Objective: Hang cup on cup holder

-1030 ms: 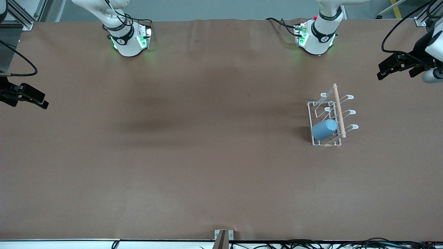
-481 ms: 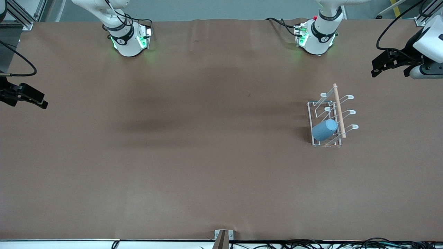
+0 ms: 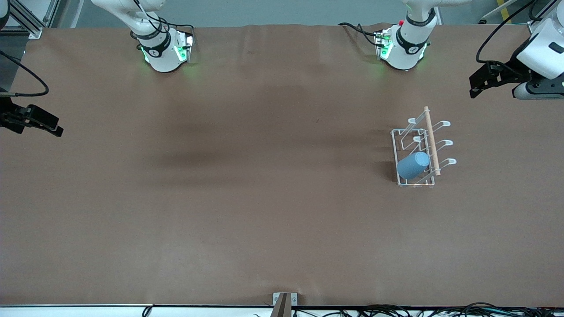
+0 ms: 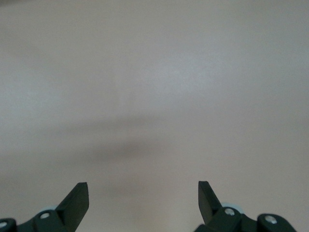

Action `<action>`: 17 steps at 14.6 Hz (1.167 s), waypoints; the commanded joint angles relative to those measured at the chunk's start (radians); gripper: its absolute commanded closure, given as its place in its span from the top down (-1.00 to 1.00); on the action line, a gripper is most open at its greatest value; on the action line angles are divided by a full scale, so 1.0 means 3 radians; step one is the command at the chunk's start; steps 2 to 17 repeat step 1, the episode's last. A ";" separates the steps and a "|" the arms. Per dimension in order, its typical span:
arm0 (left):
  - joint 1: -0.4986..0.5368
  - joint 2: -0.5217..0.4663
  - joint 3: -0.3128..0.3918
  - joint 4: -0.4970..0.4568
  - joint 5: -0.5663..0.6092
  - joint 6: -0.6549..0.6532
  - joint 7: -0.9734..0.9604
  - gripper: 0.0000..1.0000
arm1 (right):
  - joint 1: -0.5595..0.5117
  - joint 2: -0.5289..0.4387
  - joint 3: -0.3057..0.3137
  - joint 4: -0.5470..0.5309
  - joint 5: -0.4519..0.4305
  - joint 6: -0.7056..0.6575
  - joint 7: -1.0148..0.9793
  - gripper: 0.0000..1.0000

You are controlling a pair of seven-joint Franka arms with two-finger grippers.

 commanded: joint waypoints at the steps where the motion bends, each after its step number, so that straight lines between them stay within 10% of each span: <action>1: 0.0023 0.0015 0.0009 0.0059 0.0030 0.0015 0.0055 1.00 | -0.0024 -0.0076 0.0006 -0.0019 -0.0051 -0.0087 0.0030 1.00; 17: 0.0023 0.0015 0.0009 0.0059 0.0030 0.0015 0.0055 1.00 | -0.0024 -0.0076 0.0006 -0.0019 -0.0051 -0.0087 0.0030 1.00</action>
